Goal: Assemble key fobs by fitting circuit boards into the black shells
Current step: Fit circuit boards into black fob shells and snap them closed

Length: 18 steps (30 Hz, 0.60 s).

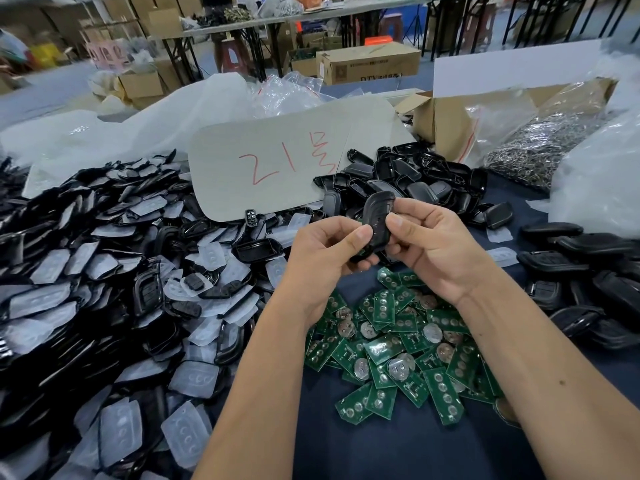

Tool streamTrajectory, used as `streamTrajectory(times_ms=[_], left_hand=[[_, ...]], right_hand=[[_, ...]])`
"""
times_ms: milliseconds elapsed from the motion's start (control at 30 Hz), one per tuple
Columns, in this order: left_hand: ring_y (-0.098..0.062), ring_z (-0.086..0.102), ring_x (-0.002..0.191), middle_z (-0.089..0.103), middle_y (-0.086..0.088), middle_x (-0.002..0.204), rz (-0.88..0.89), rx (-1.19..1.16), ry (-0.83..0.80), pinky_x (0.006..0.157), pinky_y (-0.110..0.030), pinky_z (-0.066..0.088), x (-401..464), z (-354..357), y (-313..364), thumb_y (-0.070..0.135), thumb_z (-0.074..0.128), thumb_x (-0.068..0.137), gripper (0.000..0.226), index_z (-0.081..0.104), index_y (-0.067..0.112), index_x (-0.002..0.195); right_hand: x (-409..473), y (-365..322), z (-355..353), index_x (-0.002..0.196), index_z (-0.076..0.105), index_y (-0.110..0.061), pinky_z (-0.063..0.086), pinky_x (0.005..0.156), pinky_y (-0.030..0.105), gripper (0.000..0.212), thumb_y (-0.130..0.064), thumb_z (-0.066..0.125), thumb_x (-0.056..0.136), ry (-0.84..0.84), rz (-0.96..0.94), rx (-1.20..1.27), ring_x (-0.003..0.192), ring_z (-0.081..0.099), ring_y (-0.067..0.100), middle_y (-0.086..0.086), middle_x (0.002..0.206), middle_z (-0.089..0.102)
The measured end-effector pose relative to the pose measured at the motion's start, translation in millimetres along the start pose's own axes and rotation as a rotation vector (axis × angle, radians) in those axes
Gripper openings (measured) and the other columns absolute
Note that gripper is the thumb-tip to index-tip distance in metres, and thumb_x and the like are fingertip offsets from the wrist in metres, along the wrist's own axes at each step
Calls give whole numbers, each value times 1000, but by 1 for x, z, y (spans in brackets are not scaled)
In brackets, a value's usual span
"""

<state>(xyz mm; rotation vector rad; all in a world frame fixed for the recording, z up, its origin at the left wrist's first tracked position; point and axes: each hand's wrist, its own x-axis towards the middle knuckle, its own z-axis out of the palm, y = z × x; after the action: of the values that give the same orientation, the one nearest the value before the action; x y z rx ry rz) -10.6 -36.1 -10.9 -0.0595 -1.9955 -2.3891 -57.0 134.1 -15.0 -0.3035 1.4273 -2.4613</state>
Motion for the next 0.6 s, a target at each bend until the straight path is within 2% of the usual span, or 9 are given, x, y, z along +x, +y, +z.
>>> streamTrajectory(times_ms=[67, 133, 233, 267, 367, 433, 500, 567, 600], left_hand=[[-18, 66, 65, 72, -11, 77, 16, 58, 95, 64, -26, 59, 2, -1, -2, 9, 69, 96, 10, 73, 8, 88], [-16, 69, 64, 72, -3, 73, 64, 182, 214, 66, -28, 61, 5, -1, -5, 8, 71, 96, 15, 73, 15, 82], [-18, 73, 73, 73, 3, 76, 191, 540, 342, 74, -41, 61, 8, 2, -12, 17, 76, 94, 15, 72, 22, 80], [-17, 70, 79, 72, 5, 78, 238, 671, 357, 76, -41, 58, 8, 4, -14, 20, 76, 93, 14, 73, 22, 80], [-7, 54, 81, 64, 7, 83, 384, 896, 364, 74, -22, 42, 5, 8, -17, 19, 75, 92, 13, 71, 19, 79], [-5, 54, 81, 65, 7, 85, 432, 911, 338, 73, -14, 39, 6, 7, -17, 18, 76, 91, 9, 74, 20, 82], [-6, 62, 84, 70, 9, 87, 417, 831, 297, 80, -21, 47, 7, 6, -16, 21, 76, 92, 6, 79, 22, 88], [-16, 72, 83, 76, 7, 85, 304, 569, 285, 80, -35, 60, 8, 6, -13, 21, 70, 98, 14, 81, 26, 91], [-20, 75, 82, 77, 6, 86, 240, 415, 299, 77, -36, 63, 7, 6, -12, 18, 66, 101, 20, 81, 27, 92]], right_hand=[[1, 4, 5, 99, 73, -7, 53, 55, 22, 29, -12, 80, 71, 117, -47, -83, 59, 64, 12, 6, 74, 74], [3, 9, 11, 96, 75, -10, 53, 54, 20, 23, -13, 85, 76, 217, -120, -230, 58, 67, 13, 5, 73, 77], [4, 19, 19, 99, 77, -12, 55, 59, 19, 25, -22, 90, 80, 314, -196, -408, 69, 75, 12, 3, 81, 80], [4, 22, 22, 99, 77, -13, 58, 65, 24, 28, -25, 92, 78, 330, -201, -429, 75, 77, 14, 2, 83, 80], [4, 29, 27, 98, 78, -12, 63, 74, 33, 31, -26, 94, 75, 416, -189, -428, 83, 78, 19, 3, 86, 80], [5, 29, 27, 95, 78, -11, 62, 70, 29, 23, -20, 91, 79, 414, -178, -384, 79, 77, 17, 5, 83, 80], [5, 25, 25, 97, 78, -9, 60, 70, 25, 16, -14, 85, 84, 366, -151, -319, 78, 76, 16, 7, 85, 80], [5, 17, 20, 106, 75, -3, 62, 81, 31, 19, -11, 80, 89, 327, -91, -215, 89, 77, 22, 12, 96, 80], [4, 14, 16, 109, 73, 0, 62, 85, 32, 22, -11, 76, 91, 291, -55, -139, 95, 77, 24, 14, 101, 80]])
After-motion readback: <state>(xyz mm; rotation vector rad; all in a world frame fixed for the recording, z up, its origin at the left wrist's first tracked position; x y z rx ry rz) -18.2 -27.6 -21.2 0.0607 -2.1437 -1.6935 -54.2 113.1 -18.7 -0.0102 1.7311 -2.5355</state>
